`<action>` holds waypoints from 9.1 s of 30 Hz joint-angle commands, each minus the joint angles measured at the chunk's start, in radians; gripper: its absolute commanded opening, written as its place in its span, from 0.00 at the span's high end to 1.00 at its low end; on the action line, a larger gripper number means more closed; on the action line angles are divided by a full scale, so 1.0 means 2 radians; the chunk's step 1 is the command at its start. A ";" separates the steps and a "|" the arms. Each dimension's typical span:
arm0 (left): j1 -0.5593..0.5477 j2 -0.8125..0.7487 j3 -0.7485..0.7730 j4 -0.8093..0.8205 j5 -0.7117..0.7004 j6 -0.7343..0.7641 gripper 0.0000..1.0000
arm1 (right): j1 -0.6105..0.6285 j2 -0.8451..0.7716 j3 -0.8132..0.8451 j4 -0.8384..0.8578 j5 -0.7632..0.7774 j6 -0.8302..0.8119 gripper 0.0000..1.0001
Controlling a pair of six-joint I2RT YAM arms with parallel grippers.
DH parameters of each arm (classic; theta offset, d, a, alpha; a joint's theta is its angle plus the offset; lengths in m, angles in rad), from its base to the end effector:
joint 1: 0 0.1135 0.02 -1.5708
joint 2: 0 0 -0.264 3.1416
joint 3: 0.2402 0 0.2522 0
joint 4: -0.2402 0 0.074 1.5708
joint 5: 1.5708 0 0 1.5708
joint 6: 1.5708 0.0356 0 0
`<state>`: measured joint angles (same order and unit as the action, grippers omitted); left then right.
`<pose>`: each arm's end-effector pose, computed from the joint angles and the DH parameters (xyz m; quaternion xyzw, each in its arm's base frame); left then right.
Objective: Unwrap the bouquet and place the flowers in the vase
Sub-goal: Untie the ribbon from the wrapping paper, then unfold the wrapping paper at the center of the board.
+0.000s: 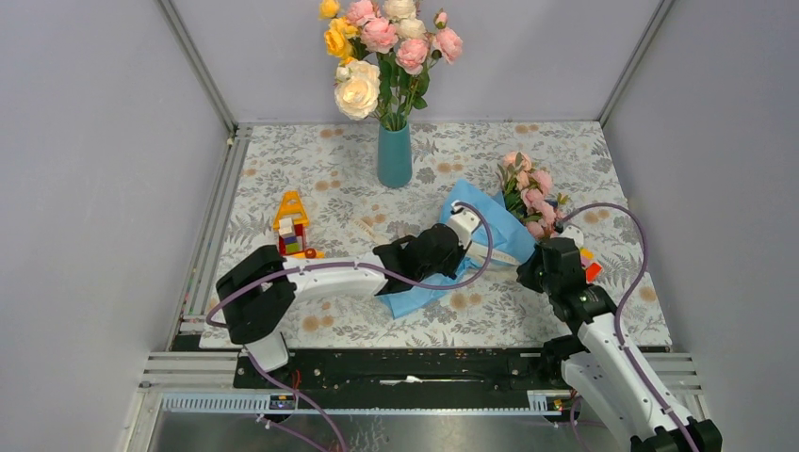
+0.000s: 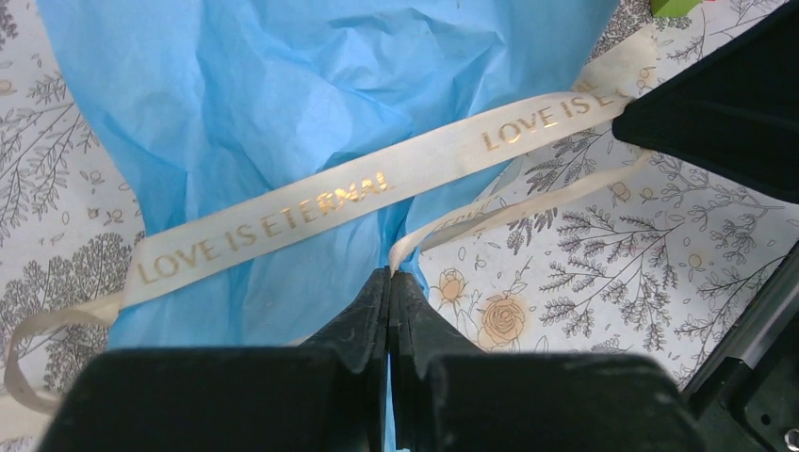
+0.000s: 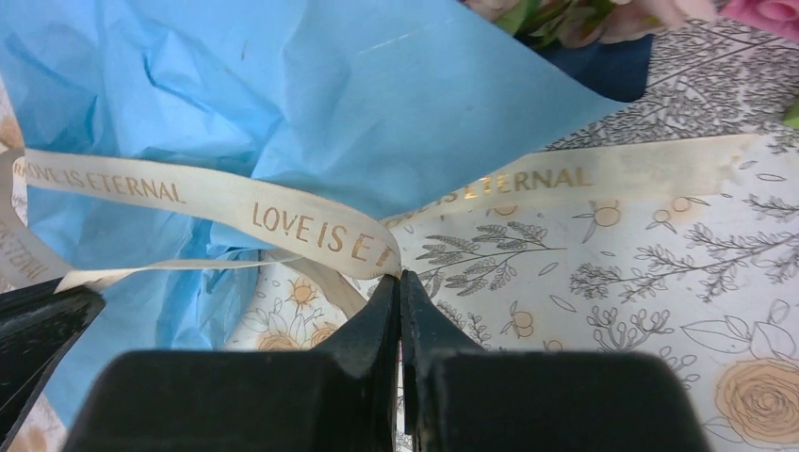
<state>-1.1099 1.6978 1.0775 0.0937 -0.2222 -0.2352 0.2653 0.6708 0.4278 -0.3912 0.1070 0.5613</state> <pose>0.1768 -0.3383 0.2272 0.3148 0.8038 -0.2336 0.4476 0.1492 0.0366 0.2121 0.1553 0.8778 0.1373 0.4319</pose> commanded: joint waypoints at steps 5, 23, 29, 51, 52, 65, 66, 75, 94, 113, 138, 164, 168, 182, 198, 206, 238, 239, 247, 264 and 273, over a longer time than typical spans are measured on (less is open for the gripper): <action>0.040 -0.061 -0.016 -0.011 0.029 -0.070 1.00 | -0.002 -0.021 -0.014 -0.015 0.035 0.039 1.00; 0.153 -0.106 -0.048 -0.090 0.089 -0.126 1.00 | -0.003 0.017 0.006 -0.016 0.034 0.015 1.00; 0.167 -0.118 -0.068 -0.096 0.086 -0.121 1.00 | -0.006 0.079 0.037 -0.018 0.042 -0.003 1.00; 0.274 -0.183 -0.150 -0.085 0.104 -0.182 1.00 | -0.061 -0.003 0.014 -0.097 0.094 0.092 0.91; 0.281 -0.186 -0.154 -0.084 0.105 -0.185 1.00 | -0.062 -0.006 0.013 -0.100 0.099 0.099 0.90; 0.312 -0.215 -0.182 -0.076 0.166 -0.186 1.00 | -0.065 -0.086 0.063 -0.117 0.039 0.012 0.41; 0.312 -0.219 -0.186 -0.075 0.168 -0.188 1.00 | -0.065 -0.090 0.065 -0.105 0.014 -0.003 0.38; 0.312 -0.235 -0.191 -0.060 0.191 -0.217 1.00 | -0.050 0.022 0.096 0.015 -0.198 -0.075 0.35; 0.312 -0.237 -0.188 -0.054 0.197 -0.240 1.00 | 0.083 0.343 0.262 0.047 -0.151 -0.190 0.32; 0.313 -0.241 -0.187 -0.062 0.191 -0.239 1.00 | 0.096 0.385 0.257 0.063 -0.168 -0.191 0.95; 0.432 -0.242 -0.153 -0.032 0.214 -0.273 1.00 | -0.043 0.011 0.171 -0.147 0.189 -0.058 1.00; 0.550 -0.194 -0.112 -0.021 0.235 -0.267 1.00 | -0.095 -0.082 0.263 -0.242 0.450 -0.002 1.00; 0.550 -0.189 -0.129 -0.006 0.245 -0.274 1.00 | -0.095 -0.101 0.202 -0.242 0.417 0.028 1.00; 0.550 -0.139 -0.125 0.014 0.247 -0.269 0.96 | -0.095 -0.040 0.126 -0.205 0.350 0.061 0.98; 0.548 -0.182 -0.107 -0.054 0.193 -0.241 0.03 | -0.095 -0.068 0.141 -0.180 0.319 0.043 0.00; 0.469 -0.250 -0.128 -0.077 0.191 -0.243 0.02 | -0.095 -0.075 0.140 -0.114 0.109 -0.024 0.02; 0.247 -0.277 -0.331 0.037 0.289 -0.313 0.37 | -0.093 0.169 -0.020 0.215 -0.189 0.103 0.13; 0.247 -0.274 -0.331 0.039 0.288 -0.312 0.40 | -0.092 0.177 -0.020 0.221 -0.187 0.105 0.15; 0.247 -0.230 -0.337 0.085 0.299 -0.325 0.82 | -0.086 0.234 -0.020 0.265 -0.182 0.114 0.35; 0.290 -0.222 -0.294 0.029 0.249 -0.269 1.00 | -0.023 0.364 0.043 0.327 -0.136 0.127 0.48; 0.290 -0.246 -0.301 0.057 0.301 -0.189 1.00 | -0.023 0.331 0.049 0.284 -0.127 0.106 0.28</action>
<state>-0.5301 1.2556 0.4564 0.1276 0.3126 -0.7052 0.2111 1.3952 0.4946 0.2249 -0.1940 0.8074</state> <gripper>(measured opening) 0.010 0.671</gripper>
